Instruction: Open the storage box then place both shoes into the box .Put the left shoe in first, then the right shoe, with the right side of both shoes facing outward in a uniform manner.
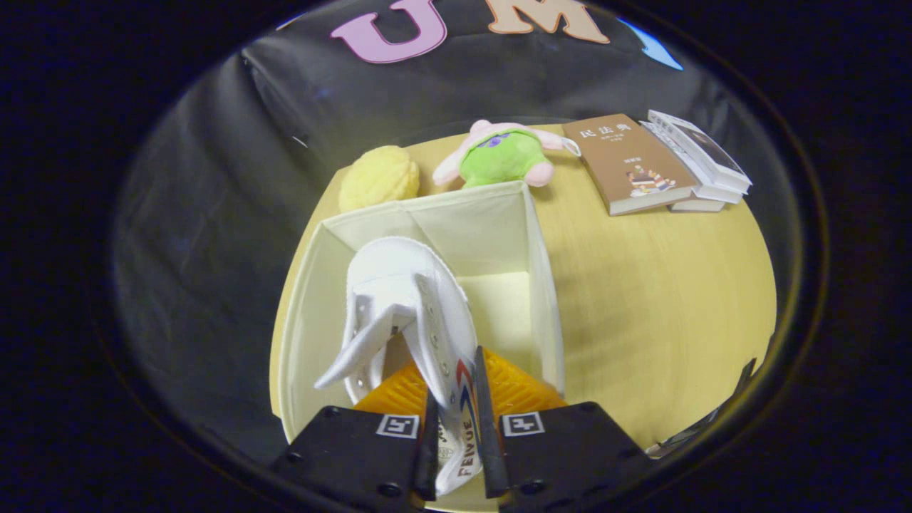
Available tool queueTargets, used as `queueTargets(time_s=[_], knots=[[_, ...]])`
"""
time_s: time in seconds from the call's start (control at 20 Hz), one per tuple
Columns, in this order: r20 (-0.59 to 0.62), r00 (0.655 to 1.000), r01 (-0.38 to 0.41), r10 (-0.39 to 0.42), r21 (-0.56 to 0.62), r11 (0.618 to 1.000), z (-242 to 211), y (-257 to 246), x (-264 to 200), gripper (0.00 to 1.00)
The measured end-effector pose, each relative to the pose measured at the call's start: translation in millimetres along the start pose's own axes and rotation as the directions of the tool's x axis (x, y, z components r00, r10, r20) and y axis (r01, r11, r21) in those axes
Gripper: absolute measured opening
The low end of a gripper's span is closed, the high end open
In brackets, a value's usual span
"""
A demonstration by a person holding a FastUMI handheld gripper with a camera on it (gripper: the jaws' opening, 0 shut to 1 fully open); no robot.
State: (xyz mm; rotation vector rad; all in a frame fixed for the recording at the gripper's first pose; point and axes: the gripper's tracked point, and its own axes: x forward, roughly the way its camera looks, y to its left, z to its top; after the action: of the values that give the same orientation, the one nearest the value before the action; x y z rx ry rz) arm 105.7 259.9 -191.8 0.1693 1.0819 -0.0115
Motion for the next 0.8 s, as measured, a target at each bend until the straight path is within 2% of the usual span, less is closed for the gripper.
queueTargets(time_s=[0.15, 0.3, 0.45, 0.6, 0.7, 0.8], knots=[[0.033, 0.999, -0.021, 0.022, -0.007, 1.000, 9.7, -3.4, -19.4, 0.47], [0.068, 0.984, -0.165, 0.163, 0.034, 0.986, 21.6, 10.2, -49.3, 0.65], [0.116, 0.974, -0.198, 0.193, 0.027, 0.980, 32.6, -6.9, -85.0, 0.83], [0.167, 0.967, -0.196, 0.190, 0.021, 0.980, 39.0, -36.5, -105.5, 1.00], [0.198, 0.963, -0.191, 0.184, 0.017, 0.981, 41.9, -58.0, -115.3, 1.00], [0.233, 0.949, -0.216, 0.212, -0.006, 0.976, 45.7, -71.6, -126.5, 1.00]])
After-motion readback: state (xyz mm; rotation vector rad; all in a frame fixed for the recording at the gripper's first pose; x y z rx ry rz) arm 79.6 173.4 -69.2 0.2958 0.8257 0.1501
